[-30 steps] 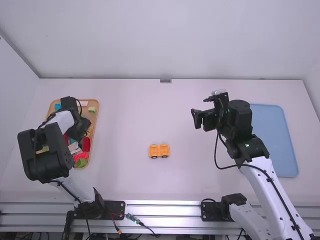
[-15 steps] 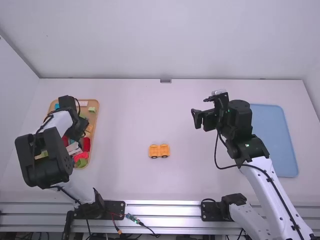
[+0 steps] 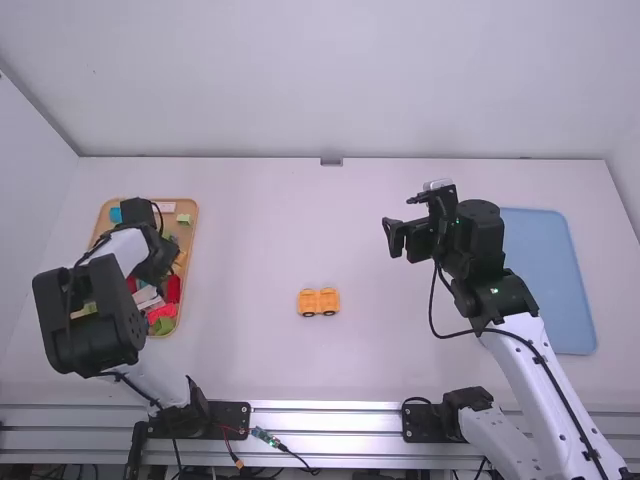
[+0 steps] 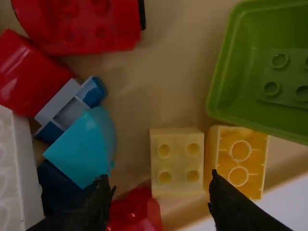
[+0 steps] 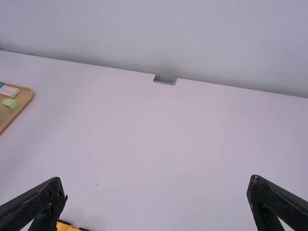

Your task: Assemble lego blocks to make yellow taxi

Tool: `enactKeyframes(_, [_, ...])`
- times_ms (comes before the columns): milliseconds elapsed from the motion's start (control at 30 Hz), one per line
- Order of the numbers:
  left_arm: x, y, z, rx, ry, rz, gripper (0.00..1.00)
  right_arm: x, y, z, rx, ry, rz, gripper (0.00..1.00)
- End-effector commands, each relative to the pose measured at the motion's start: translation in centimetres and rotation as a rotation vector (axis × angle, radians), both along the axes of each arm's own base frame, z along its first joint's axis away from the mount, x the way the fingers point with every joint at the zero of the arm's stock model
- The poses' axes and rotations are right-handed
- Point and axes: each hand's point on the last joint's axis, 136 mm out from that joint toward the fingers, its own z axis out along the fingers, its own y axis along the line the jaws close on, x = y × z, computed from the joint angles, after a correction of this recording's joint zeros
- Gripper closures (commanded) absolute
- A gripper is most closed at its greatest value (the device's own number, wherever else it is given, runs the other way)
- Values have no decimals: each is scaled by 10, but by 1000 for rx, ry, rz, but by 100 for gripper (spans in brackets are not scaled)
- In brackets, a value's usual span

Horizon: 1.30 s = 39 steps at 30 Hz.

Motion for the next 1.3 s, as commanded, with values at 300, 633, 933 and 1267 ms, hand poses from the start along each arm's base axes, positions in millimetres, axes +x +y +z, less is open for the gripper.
enactKeyframes(300, [-5, 0, -7, 19, -23, -1, 44, 2, 0, 15, 6, -33, -1, 0])
enactKeyframes(633, [-4, 0, -17, 19, -23, -2, 34, 2, 0, 14, 5, -30, -1, 0])
enactKeyframes(933, [-5, -1, -25, 17, -18, -2, 44, 1, 0, 14, 4, -27, 0, 0])
enactKeyframes(1267, [1, 1, -22, 23, -43, -3, 44, 1, 0, 14, 3, -28, 0, 0])
